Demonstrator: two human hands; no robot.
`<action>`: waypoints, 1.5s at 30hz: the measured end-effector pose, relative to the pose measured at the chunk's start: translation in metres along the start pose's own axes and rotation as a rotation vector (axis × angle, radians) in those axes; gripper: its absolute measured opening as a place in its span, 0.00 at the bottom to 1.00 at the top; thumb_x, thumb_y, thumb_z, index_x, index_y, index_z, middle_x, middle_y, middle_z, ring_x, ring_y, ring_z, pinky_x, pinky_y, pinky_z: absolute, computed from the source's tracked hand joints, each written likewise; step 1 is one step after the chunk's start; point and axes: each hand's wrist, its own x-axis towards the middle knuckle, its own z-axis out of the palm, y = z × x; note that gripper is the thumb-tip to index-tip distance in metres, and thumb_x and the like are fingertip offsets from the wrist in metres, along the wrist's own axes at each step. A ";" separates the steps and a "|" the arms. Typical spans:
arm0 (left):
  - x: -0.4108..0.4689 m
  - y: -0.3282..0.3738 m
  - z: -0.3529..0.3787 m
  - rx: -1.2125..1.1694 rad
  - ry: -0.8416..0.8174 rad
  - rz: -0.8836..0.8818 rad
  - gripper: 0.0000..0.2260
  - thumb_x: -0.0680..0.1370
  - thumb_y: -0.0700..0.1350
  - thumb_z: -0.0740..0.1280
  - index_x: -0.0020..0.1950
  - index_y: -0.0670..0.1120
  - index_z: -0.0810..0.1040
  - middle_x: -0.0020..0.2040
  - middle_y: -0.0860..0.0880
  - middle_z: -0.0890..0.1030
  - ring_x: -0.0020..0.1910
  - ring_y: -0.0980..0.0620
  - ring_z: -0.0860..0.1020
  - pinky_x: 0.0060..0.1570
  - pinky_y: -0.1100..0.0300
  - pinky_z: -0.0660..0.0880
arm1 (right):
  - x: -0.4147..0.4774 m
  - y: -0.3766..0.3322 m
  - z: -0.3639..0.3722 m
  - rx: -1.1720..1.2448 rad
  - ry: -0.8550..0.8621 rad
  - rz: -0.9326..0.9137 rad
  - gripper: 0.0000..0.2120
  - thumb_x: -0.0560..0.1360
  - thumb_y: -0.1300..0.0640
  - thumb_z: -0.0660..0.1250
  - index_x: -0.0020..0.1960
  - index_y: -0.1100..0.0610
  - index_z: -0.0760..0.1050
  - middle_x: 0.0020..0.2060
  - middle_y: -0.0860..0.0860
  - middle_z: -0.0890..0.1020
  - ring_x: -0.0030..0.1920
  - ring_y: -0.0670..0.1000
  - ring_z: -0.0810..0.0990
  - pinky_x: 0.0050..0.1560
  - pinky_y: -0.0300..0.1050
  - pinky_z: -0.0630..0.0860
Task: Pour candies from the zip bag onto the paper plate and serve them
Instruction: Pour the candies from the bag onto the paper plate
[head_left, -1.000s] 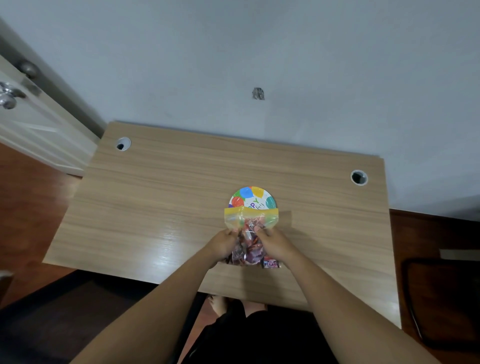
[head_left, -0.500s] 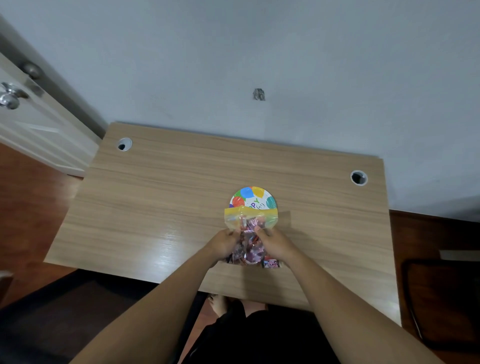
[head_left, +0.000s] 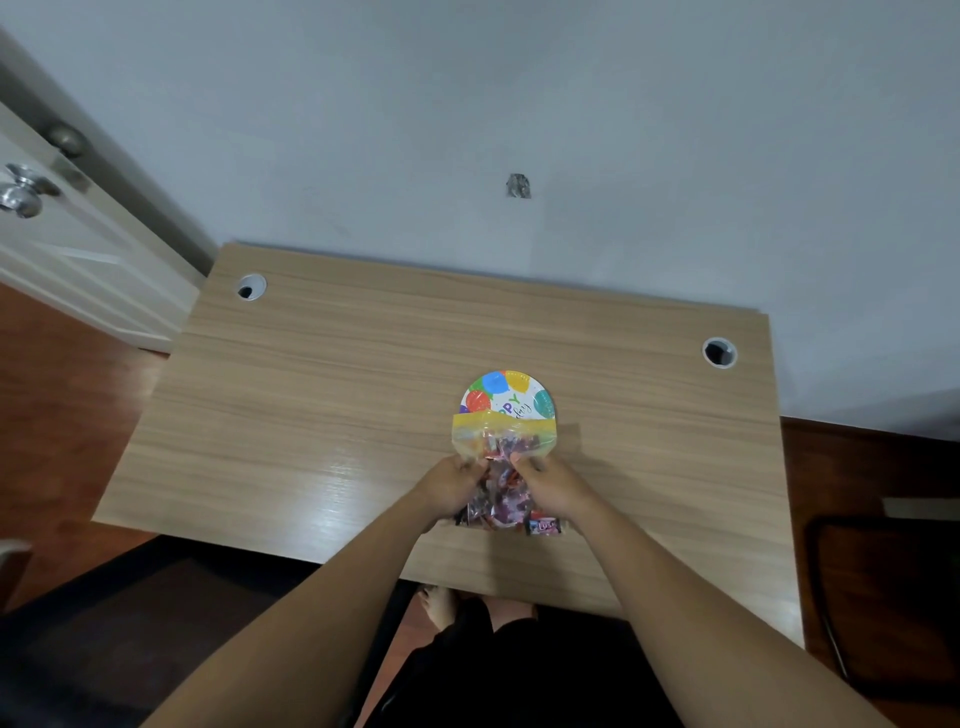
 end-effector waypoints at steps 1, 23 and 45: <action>0.000 0.000 0.000 -0.002 -0.001 0.000 0.20 0.87 0.57 0.61 0.70 0.45 0.82 0.67 0.43 0.85 0.68 0.43 0.81 0.71 0.49 0.75 | 0.001 0.001 0.000 -0.008 -0.001 0.006 0.21 0.86 0.41 0.59 0.68 0.51 0.81 0.56 0.52 0.87 0.52 0.51 0.83 0.54 0.45 0.76; 0.005 0.001 0.002 -0.068 0.009 -0.017 0.20 0.86 0.56 0.64 0.71 0.46 0.81 0.65 0.46 0.85 0.63 0.47 0.82 0.60 0.56 0.76 | 0.006 0.003 0.001 0.027 0.003 0.016 0.19 0.86 0.42 0.60 0.71 0.48 0.80 0.62 0.51 0.87 0.60 0.54 0.85 0.67 0.52 0.78; 0.016 -0.005 0.006 -0.160 -0.030 -0.023 0.16 0.86 0.53 0.65 0.68 0.46 0.83 0.60 0.46 0.89 0.57 0.49 0.88 0.61 0.52 0.83 | 0.011 0.009 0.000 -0.005 0.040 0.055 0.19 0.84 0.42 0.63 0.58 0.55 0.85 0.44 0.54 0.88 0.47 0.55 0.87 0.52 0.48 0.79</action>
